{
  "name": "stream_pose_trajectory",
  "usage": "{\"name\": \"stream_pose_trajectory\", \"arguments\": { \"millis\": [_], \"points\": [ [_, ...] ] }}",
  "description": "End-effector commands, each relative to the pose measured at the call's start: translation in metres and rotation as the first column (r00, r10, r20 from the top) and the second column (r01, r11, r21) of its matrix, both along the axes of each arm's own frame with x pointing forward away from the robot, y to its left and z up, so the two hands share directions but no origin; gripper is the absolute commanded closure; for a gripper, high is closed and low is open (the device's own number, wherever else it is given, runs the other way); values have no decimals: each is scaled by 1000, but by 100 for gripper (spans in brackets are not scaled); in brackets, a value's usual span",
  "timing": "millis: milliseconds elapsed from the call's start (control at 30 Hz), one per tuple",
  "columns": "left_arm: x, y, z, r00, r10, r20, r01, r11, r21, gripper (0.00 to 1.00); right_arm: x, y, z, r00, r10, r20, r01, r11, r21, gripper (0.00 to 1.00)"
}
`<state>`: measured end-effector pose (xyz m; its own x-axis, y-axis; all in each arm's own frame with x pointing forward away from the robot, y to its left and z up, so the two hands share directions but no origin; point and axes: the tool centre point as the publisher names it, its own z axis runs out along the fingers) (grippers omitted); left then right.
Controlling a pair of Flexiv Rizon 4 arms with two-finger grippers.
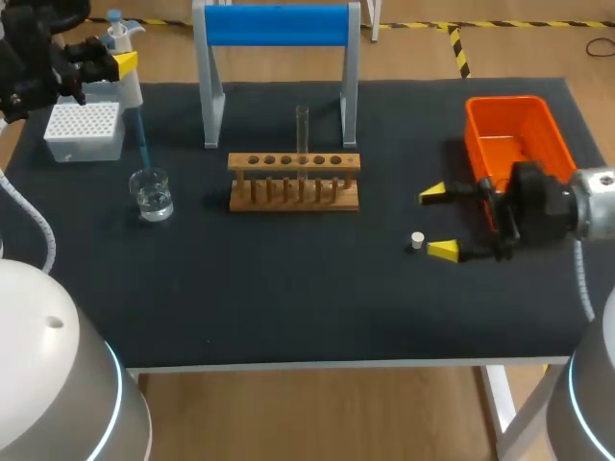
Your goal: Invert the test tube, pick up the pipette, mount the tip to pipette, aspirate from beaker and dispense into the tube, eject the tip, return the pipette, and cap with the stopper.
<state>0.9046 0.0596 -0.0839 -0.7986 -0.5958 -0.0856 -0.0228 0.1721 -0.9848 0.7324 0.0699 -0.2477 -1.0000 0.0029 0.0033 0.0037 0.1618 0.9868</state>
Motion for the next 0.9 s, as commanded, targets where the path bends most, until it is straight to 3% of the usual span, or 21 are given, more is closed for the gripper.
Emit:
{"name": "stream_pose_trajectory", "arguments": {
  "millis": [33, 533, 900],
  "points": [
    [0, -1, -1, 1000, 3, 3, -3, 1000, -1, 100, 4, 41, -2, 1000, -6, -4, 6, 999, -34, 0],
    [0, -1, -1, 1000, 3, 3, -3, 1000, -1, 100, 17, 148, -4, 996, -85, 2, 85, 984, -157, 0],
    [0, -1, -1, 1000, 3, 3, -3, 1000, -1, 100, 34, 193, -23, 981, -191, -25, 181, 961, -210, 0]
  ]
}}
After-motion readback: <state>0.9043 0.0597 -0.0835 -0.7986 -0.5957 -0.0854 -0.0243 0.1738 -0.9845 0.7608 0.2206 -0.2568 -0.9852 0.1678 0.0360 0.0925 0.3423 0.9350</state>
